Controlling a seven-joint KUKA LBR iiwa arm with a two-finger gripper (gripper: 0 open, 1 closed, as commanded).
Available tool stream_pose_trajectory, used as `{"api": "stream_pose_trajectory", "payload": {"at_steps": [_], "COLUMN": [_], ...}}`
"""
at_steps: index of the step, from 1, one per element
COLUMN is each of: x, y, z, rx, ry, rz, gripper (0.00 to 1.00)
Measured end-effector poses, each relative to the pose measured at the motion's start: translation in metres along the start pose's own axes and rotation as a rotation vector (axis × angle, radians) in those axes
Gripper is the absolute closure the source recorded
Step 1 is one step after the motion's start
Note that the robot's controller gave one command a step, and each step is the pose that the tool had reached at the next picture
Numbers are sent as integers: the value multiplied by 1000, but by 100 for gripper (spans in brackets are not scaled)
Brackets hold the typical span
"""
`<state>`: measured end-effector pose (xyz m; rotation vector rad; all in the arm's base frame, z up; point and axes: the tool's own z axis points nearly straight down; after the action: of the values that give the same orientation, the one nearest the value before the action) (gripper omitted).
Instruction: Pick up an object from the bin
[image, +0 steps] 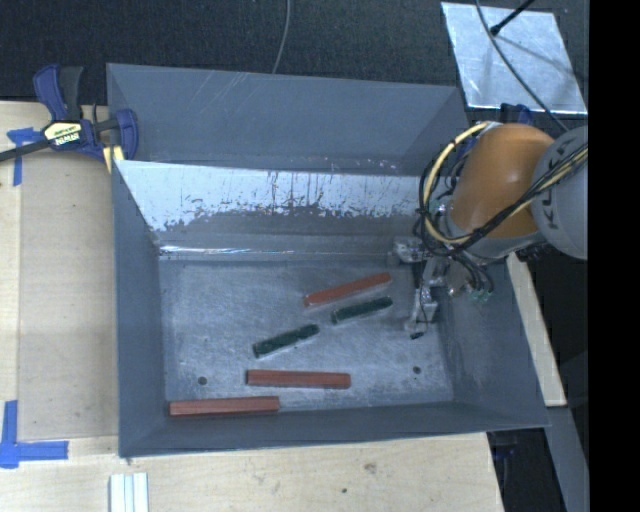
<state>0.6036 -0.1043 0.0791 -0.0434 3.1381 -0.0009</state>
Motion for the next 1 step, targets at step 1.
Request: {"api": "stream_pose_trajectory", "payload": {"at_steps": [1], "x": [0], "y": [0], "z": [0], "rx": [0], "ry": [0], "rz": [0], "gripper": [0]}}
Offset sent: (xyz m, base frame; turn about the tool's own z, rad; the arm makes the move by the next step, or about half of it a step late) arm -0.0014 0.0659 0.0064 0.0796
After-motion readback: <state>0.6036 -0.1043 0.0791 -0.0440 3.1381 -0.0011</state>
